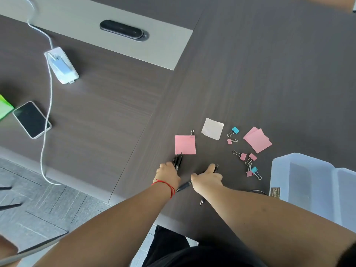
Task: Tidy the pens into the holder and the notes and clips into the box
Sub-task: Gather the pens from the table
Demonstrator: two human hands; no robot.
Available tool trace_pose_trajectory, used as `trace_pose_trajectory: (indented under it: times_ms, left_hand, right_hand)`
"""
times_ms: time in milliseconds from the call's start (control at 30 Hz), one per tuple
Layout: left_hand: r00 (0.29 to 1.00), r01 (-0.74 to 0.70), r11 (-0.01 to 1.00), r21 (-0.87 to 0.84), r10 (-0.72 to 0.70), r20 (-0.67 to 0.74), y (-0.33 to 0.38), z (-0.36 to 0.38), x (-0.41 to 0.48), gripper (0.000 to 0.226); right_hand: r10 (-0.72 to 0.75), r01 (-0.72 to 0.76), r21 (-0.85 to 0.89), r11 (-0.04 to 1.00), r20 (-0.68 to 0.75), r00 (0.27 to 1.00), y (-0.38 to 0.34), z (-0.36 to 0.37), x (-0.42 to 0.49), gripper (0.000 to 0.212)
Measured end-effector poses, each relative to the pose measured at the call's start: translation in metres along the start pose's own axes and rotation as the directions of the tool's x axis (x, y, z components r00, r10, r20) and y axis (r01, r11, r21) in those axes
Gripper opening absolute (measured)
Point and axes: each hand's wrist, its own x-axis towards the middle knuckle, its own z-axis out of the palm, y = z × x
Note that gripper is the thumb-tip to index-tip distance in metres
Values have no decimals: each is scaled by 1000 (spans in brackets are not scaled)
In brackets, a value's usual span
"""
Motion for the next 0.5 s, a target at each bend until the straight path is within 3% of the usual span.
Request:
trace_pose_trajectory:
  times_ms: [33,67,167,233,300,400,500]
  left_hand:
    - [1000,-4,999,31,4,-2,-1,1,-2,37]
    - [1000,-1,999,45,1,1,-1,2,-2,39]
    - [999,1,1000,31,-2,39,-3,3,-1,37]
    - [999,-5,1000,12,4,41,-3,0,0,34]
    - [999,5,1000,10,-5,33,-2,-2,-3,33]
    - [999,17,998,54,-19,39,1,-4,-7,37]
    - [1000,27,988,-150,-26,11,1,-6,-13,39]
  right_hand:
    - [12,-12,-2,1000,-9,1000,-3,2,0,23]
    - [27,-27,29,999,-29,999,-6,3,0,24]
    - [94,-81,117,990,-112,989,-7,13,7,80]
    - [78,-56,145,988,-149,986,-4,16,6,87]
    - [94,-47,262,964,-168,981,3,14,4,81]
    - [96,-19,444,896,-153,984,12,5,7,53]
    - [62,-12,514,858,-80,995,19,-13,-2,30]
